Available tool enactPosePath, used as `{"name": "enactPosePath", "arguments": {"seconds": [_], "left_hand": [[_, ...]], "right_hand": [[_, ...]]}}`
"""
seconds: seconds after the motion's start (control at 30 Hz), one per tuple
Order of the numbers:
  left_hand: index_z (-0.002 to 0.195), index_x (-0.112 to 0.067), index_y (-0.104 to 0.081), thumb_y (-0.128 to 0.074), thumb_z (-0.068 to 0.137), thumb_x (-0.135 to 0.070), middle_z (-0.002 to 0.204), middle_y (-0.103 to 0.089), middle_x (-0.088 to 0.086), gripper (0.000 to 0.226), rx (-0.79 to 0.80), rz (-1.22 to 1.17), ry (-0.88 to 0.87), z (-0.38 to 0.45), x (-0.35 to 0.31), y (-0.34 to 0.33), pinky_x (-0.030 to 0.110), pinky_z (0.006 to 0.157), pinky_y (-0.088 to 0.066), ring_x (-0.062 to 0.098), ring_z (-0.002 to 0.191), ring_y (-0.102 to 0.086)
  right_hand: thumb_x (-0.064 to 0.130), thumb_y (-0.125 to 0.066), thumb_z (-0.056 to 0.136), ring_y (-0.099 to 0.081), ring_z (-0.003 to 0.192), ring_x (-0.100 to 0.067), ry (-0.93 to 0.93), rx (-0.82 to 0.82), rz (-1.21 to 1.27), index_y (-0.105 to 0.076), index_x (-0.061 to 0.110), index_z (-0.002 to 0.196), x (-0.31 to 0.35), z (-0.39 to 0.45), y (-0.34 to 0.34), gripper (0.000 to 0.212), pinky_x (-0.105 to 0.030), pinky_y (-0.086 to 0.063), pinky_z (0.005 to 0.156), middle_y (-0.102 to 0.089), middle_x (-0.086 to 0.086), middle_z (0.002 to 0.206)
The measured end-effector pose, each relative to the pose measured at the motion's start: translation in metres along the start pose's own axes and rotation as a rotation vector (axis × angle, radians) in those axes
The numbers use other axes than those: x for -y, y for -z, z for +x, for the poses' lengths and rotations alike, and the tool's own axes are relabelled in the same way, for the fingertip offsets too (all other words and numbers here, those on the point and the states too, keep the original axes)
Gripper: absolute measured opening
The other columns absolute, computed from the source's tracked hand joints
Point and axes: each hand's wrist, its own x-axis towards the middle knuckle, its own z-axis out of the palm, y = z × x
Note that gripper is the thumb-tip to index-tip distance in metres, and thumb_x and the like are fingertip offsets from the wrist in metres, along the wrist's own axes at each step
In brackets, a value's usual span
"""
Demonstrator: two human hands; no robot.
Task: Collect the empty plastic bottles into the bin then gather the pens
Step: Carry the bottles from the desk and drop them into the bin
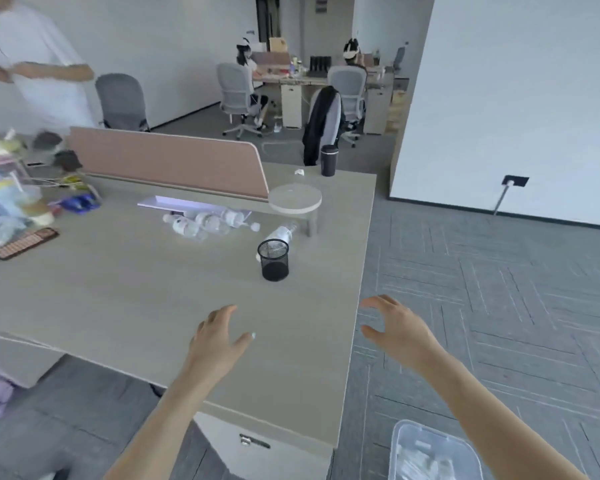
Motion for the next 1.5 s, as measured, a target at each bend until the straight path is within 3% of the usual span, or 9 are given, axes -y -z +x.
{"name": "enactPosePath", "arguments": {"seconds": [0.37, 0.53, 0.93, 1.2, 1.4, 1.5], "left_hand": [[0.140, -0.019, -0.033, -0.058, 0.087, -0.034, 0.146, -0.037, 0.004, 0.061, 0.069, 0.069, -0.012, 0.046, 0.120, 0.091, 0.038, 0.107, -0.031, 0.026, 0.133, -0.035], [0.142, -0.019, -0.031, -0.057, 0.087, -0.034, 0.146, -0.036, 0.004, 0.062, 0.111, 0.065, -0.032, 0.063, 0.163, 0.123, 0.039, 0.107, -0.031, 0.027, 0.133, -0.033], [0.142, -0.019, -0.029, -0.056, 0.088, -0.034, 0.147, -0.035, 0.003, 0.063, 0.108, -0.003, -0.057, 0.113, 0.212, 0.157, 0.038, 0.108, -0.031, 0.024, 0.135, -0.032], [0.140, -0.022, -0.032, -0.057, 0.087, -0.033, 0.145, -0.036, 0.000, 0.059, 0.071, -0.037, -0.029, 0.189, 0.226, 0.177, 0.035, 0.106, -0.031, 0.020, 0.134, -0.031], [0.140, -0.022, -0.032, -0.057, 0.087, -0.032, 0.146, -0.035, -0.002, 0.059, 0.073, -0.078, -0.025, 0.249, 0.225, 0.178, 0.035, 0.106, -0.032, 0.019, 0.135, -0.030], [0.140, -0.021, -0.032, -0.057, 0.087, -0.031, 0.146, -0.036, -0.002, 0.059, 0.093, -0.087, -0.004, 0.272, 0.229, 0.173, 0.036, 0.106, -0.032, 0.019, 0.135, -0.030]], "right_hand": [[0.030, -0.055, 0.089, -0.051, 0.115, -0.015, -0.014, -0.032, 0.034, -0.049, 0.028, 0.128, 0.129, 0.039, -0.074, 0.039, -0.029, -0.042, 0.089, -0.046, 0.013, 0.134], [0.030, -0.056, 0.089, -0.054, 0.108, -0.014, -0.042, -0.051, 0.062, -0.050, 0.028, 0.126, 0.175, 0.050, -0.108, 0.038, -0.023, -0.035, 0.076, -0.047, 0.014, 0.132], [0.030, -0.058, 0.088, -0.049, 0.118, -0.013, -0.030, -0.037, 0.064, -0.050, 0.026, 0.127, 0.232, 0.120, -0.131, 0.040, -0.032, -0.045, 0.087, -0.045, 0.013, 0.135], [0.027, -0.059, 0.088, -0.048, 0.120, -0.015, 0.020, -0.050, 0.080, -0.052, 0.022, 0.127, 0.263, 0.204, -0.136, 0.040, -0.027, -0.038, 0.090, -0.048, 0.005, 0.134], [0.028, -0.060, 0.087, -0.053, 0.097, -0.013, 0.042, 0.015, 0.044, -0.051, 0.022, 0.127, 0.274, 0.267, -0.139, 0.041, -0.031, -0.043, 0.090, -0.047, 0.007, 0.134], [0.029, -0.060, 0.087, -0.052, 0.114, -0.017, 0.051, 0.049, 0.005, -0.051, 0.022, 0.128, 0.277, 0.292, -0.140, 0.042, -0.034, -0.040, 0.098, -0.047, 0.007, 0.136]]}}
